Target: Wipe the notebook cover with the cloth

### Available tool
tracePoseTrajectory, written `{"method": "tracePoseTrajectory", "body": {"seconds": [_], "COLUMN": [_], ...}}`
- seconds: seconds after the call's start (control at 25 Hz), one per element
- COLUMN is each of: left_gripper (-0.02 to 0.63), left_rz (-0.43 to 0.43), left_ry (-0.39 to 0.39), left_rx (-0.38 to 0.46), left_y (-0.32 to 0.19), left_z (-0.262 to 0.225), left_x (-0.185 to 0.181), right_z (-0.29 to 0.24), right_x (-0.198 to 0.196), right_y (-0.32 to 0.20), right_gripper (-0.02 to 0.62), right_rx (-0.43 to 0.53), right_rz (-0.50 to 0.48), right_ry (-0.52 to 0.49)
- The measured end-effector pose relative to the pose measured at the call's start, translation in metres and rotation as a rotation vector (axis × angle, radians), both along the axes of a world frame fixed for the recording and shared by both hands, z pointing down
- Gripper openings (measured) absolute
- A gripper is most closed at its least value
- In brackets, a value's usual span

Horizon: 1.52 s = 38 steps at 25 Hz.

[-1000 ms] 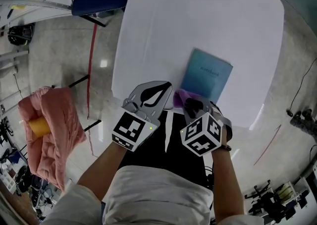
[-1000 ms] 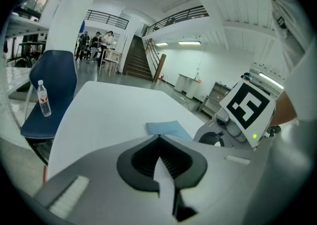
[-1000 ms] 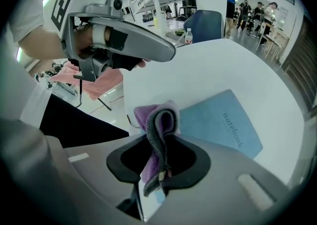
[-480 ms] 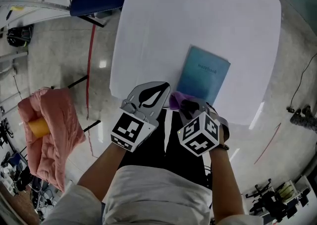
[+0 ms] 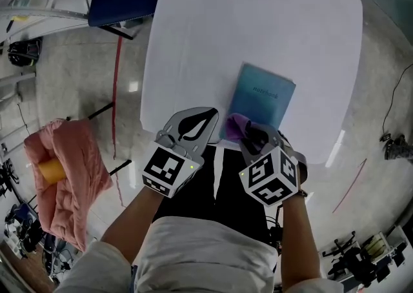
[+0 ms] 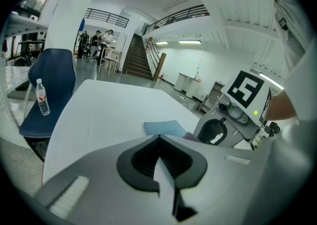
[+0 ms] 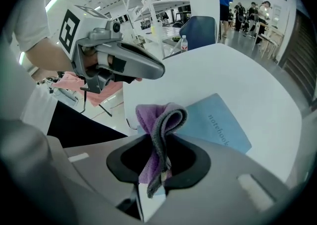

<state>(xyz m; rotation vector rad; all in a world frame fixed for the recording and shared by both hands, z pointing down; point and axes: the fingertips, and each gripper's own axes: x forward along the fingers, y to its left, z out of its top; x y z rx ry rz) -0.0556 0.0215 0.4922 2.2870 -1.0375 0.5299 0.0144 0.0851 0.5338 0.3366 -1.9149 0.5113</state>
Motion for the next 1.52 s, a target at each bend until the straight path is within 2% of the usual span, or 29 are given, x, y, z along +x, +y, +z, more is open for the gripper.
{"method": "tracePoseTrajectory", "body": {"seconds": [1.04, 1.28, 1.52], "left_gripper": [0.0, 0.0, 0.0], "left_rz": [0.009, -0.001, -0.012], "left_ry": [0.002, 0.0, -0.014], "left_rx": [-0.022, -0.028, -0.04], "left_y": [-0.04, -0.046, -0.047], "left_z": [0.007, 0.008, 0.011], "left_x": [0.025, 0.027, 0.021], "right_z": [-0.003, 0.003, 0.017], "right_x": [0.091, 0.1, 0.098], "right_y": [-0.109, -0.127, -0.125], "right_gripper": [0.109, 0.11, 0.11], "right_rx": [0.145, 0.176, 0.149], "right_rz": [0.034, -0.005, -0.045], "right_ry": [0.145, 0.167, 0.183]}}
